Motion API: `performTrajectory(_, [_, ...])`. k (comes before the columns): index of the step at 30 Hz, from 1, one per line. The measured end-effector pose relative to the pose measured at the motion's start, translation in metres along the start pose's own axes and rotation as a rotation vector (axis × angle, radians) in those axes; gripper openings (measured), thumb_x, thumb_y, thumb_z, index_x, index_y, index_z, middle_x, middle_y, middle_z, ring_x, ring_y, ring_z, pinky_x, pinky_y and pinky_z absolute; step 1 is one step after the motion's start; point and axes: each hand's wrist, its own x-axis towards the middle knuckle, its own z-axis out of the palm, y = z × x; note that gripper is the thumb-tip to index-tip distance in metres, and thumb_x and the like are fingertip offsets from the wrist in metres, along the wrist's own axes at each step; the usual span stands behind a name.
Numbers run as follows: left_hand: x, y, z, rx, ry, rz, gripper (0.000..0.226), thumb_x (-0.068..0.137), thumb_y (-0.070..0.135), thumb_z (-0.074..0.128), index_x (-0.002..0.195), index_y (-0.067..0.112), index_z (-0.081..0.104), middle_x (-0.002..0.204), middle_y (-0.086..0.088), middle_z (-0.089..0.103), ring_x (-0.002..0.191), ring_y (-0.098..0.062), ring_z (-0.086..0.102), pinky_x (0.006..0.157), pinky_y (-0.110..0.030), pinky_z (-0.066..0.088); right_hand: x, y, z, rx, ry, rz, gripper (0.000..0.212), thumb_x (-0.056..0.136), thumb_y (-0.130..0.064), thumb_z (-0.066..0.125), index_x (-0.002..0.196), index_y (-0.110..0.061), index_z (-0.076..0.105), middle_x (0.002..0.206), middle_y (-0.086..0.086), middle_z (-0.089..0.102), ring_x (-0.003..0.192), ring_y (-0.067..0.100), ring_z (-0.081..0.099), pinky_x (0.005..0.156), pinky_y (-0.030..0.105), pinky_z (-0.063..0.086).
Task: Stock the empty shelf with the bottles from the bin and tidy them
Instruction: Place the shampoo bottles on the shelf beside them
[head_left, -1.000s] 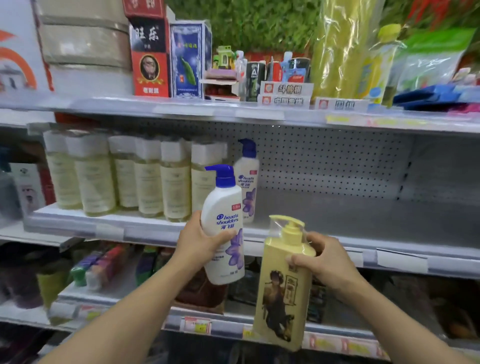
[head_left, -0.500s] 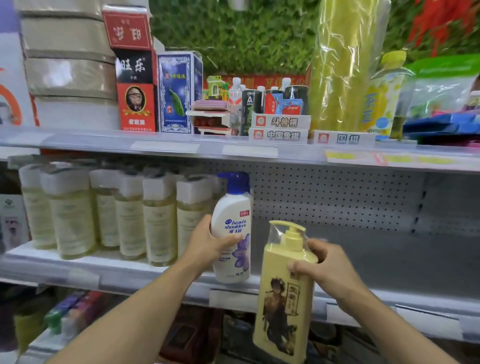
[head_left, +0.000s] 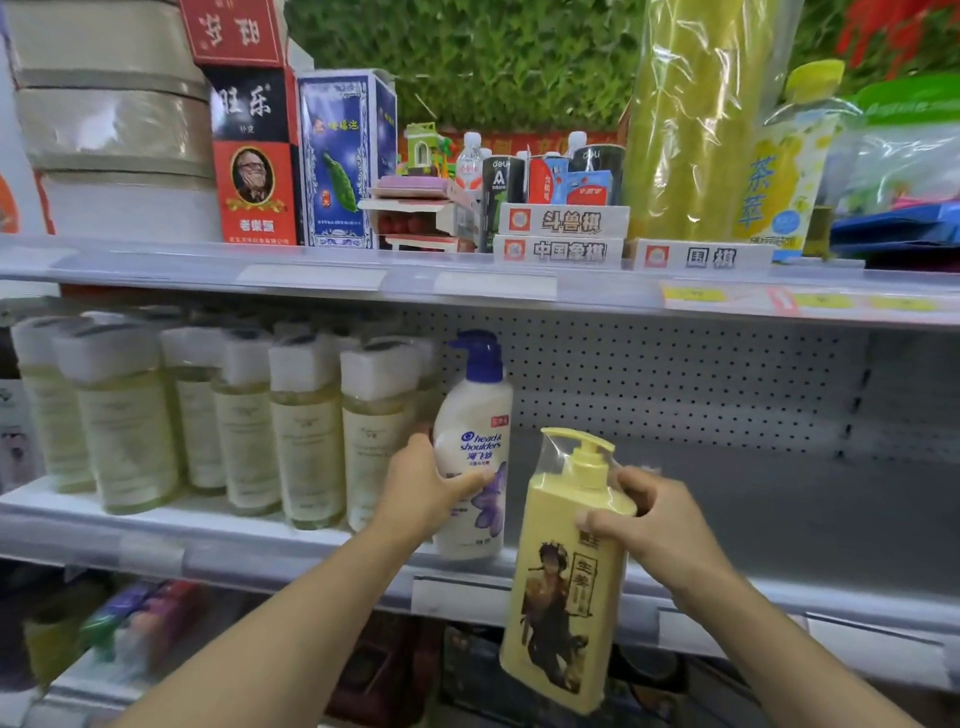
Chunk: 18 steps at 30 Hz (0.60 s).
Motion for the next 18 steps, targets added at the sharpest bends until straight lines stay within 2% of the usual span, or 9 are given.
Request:
performTrajectory(3, [0.004,-0.002,0.001,0.109,0.0,-0.044,0.057,0.065,0.04,0.084,0.101,0.013,0.049,0.094,-0.001,0.062,0.087,-0.02,0.063,0.072,-0.035,0.055,0.003,0.0,-0.002,0.013,0.005,0.006,0.026,0.069,-0.017,0.079,0.092,-0.016,0.069,0.082,-0.003,0.073,0.08,0.015,0.07,0.074,0.036,0.058])
performTrajectory(6, [0.009,-0.003,0.003,0.117,-0.017,-0.074,0.054,0.065,0.043,0.083,0.1,0.012,0.057,0.091,0.0,0.066,0.083,-0.019,0.065,0.074,-0.038,0.057,0.007,0.0,-0.006,0.014,0.015,0.003,0.026,0.068,-0.018,0.079,0.092,-0.015,0.069,0.083,-0.001,0.074,0.081,0.018,0.07,0.074,0.038,0.058])
performTrajectory(10, [0.016,-0.006,0.007,0.063,-0.047,-0.088,0.047,0.068,0.04,0.082,0.099,0.011,0.063,0.092,-0.004,0.07,0.081,-0.02,0.067,0.076,-0.043,0.058,0.014,-0.004,-0.013,0.035,0.034,0.005,0.024,0.07,-0.015,0.079,0.092,-0.013,0.068,0.084,-0.001,0.074,0.082,0.017,0.07,0.063,0.023,0.05])
performTrajectory(12, [0.019,-0.007,0.009,0.054,-0.063,-0.086,0.044,0.07,0.039,0.081,0.1,0.011,0.064,0.093,-0.005,0.071,0.083,-0.021,0.067,0.078,-0.043,0.057,0.019,-0.006,-0.019,0.034,0.036,0.008,0.023,0.073,-0.015,0.078,0.093,-0.012,0.067,0.083,-0.001,0.073,0.082,0.016,0.07,0.061,0.021,0.048])
performTrajectory(15, [0.021,-0.007,0.012,0.047,-0.079,-0.091,0.037,0.073,0.037,0.079,0.096,0.013,0.064,0.094,-0.006,0.07,0.085,-0.023,0.067,0.08,-0.043,0.057,0.026,-0.011,-0.024,0.018,0.045,0.003,0.039,0.073,-0.017,0.078,0.109,-0.008,0.064,0.089,-0.002,0.072,0.084,0.014,0.069,0.068,0.026,0.051])
performTrajectory(18, [0.021,-0.005,0.013,0.057,-0.063,-0.101,0.035,0.076,0.032,0.078,0.097,0.008,0.062,0.094,-0.006,0.068,0.085,-0.023,0.065,0.078,-0.038,0.055,0.034,-0.017,-0.026,0.033,0.059,-0.002,0.058,0.074,-0.015,0.077,0.126,-0.002,0.053,0.089,-0.006,0.065,0.084,0.011,0.064,0.07,0.026,0.05])
